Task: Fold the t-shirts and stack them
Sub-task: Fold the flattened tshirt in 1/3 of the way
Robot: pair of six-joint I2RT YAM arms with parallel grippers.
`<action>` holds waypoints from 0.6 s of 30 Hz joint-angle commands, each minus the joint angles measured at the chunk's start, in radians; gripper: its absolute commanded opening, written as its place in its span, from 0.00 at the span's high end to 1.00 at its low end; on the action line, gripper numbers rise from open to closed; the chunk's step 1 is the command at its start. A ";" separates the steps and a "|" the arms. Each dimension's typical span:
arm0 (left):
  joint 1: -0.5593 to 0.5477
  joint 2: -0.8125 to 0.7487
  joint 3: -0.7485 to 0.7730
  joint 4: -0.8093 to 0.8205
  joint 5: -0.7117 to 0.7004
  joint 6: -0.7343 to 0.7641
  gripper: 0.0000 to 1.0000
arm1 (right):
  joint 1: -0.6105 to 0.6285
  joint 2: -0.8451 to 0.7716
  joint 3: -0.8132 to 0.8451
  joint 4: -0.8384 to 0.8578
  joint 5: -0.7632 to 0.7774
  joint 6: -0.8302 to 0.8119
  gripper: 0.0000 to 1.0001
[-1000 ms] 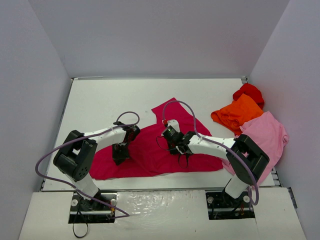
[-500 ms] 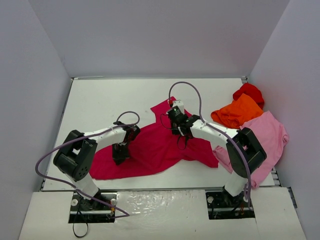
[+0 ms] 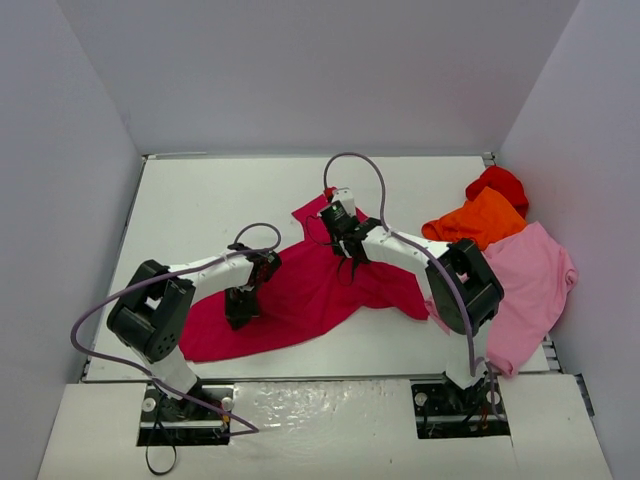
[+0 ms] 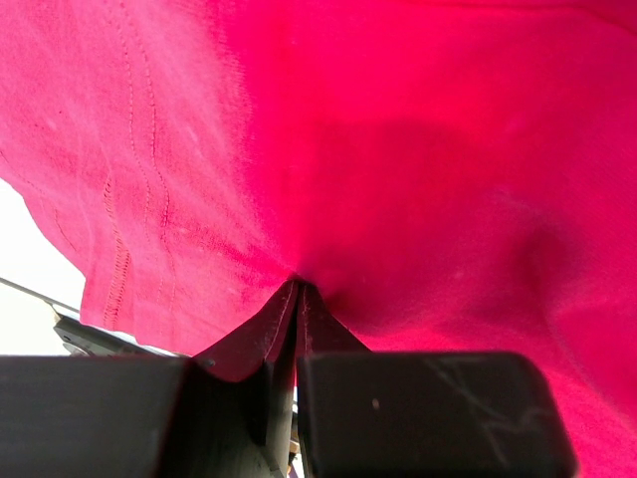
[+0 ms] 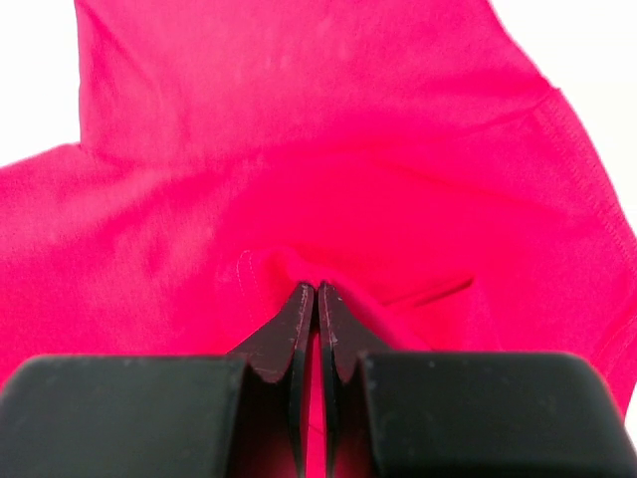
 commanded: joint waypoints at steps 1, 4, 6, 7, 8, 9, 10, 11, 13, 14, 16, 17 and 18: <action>-0.004 -0.008 -0.019 0.018 -0.008 0.000 1.00 | -0.016 0.035 0.092 0.061 0.097 -0.031 1.00; -0.005 -0.013 -0.018 0.010 -0.016 0.001 1.00 | -0.024 0.048 0.118 0.064 0.159 -0.029 0.85; -0.004 -0.017 -0.015 -0.001 -0.025 0.000 1.00 | -0.029 0.039 0.133 0.064 0.189 -0.032 0.39; -0.004 -0.018 -0.011 -0.002 -0.030 0.000 1.00 | -0.030 0.030 0.133 0.064 0.204 -0.029 0.34; -0.004 -0.027 -0.004 -0.012 -0.035 -0.001 1.00 | -0.033 0.004 0.123 0.063 0.229 -0.023 0.17; -0.005 -0.043 0.007 -0.026 -0.041 -0.001 1.00 | -0.039 -0.016 0.104 0.060 0.250 -0.015 0.06; -0.006 -0.061 0.021 -0.041 -0.048 0.000 1.00 | -0.047 -0.031 0.081 0.054 0.263 -0.004 0.05; -0.006 -0.083 0.035 -0.057 -0.055 -0.003 1.00 | -0.057 -0.063 0.056 0.042 0.268 0.012 0.05; -0.006 -0.149 0.075 -0.099 -0.068 -0.006 1.00 | -0.085 -0.109 -0.023 0.012 0.266 0.065 0.10; -0.006 -0.159 0.087 -0.106 -0.067 -0.005 1.00 | -0.099 -0.134 -0.060 0.004 0.251 0.081 0.13; -0.004 -0.225 0.104 -0.093 -0.014 0.007 1.00 | -0.135 -0.196 -0.151 -0.012 0.198 0.124 0.32; -0.003 -0.234 0.108 -0.073 0.020 0.016 1.00 | -0.147 -0.216 -0.179 -0.017 0.176 0.136 0.46; -0.003 -0.234 0.106 -0.038 0.044 0.022 1.00 | -0.152 -0.223 -0.198 -0.019 0.160 0.142 0.63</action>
